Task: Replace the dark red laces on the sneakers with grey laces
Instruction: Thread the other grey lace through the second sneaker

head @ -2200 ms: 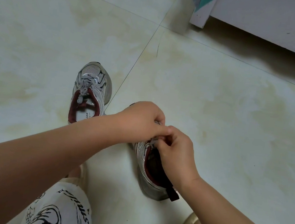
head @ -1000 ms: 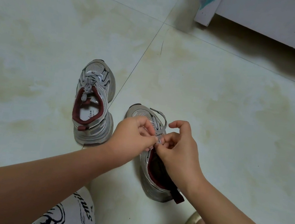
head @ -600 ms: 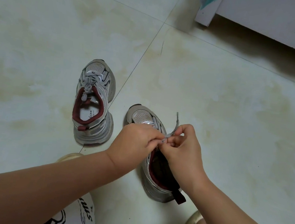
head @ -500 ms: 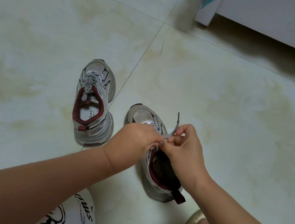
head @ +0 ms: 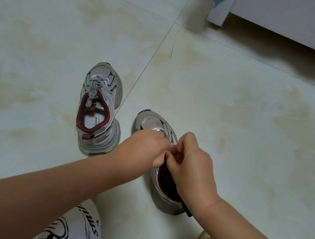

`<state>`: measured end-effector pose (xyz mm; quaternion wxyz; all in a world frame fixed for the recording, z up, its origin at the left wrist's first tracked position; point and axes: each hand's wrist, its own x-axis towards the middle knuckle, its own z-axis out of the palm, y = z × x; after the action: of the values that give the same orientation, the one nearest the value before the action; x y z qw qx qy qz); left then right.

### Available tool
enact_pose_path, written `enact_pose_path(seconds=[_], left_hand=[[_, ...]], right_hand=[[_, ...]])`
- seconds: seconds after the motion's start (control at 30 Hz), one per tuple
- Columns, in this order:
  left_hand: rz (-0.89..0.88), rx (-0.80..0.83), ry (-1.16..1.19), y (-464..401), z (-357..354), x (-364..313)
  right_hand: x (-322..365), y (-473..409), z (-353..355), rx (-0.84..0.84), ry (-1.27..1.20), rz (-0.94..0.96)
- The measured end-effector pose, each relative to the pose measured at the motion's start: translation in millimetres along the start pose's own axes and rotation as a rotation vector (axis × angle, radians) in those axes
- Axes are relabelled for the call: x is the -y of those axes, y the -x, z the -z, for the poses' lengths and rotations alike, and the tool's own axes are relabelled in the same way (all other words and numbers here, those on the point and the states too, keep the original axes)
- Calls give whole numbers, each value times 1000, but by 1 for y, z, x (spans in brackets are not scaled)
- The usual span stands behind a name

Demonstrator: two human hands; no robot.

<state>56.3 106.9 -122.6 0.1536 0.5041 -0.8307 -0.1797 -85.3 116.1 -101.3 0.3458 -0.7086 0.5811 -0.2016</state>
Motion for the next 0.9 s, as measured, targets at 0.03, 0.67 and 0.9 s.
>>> enact_pose_path(seconds=[0.03, 0.67, 0.9], left_hand=[[85, 27, 97, 0, 1, -1], [708, 466, 1043, -12, 12, 6], [896, 340, 1184, -10, 6, 0]], right_hand=[[-2, 1, -1, -7, 28, 44], [-35, -4, -19, -222, 169, 435], [-37, -7, -18, -356, 316, 513]])
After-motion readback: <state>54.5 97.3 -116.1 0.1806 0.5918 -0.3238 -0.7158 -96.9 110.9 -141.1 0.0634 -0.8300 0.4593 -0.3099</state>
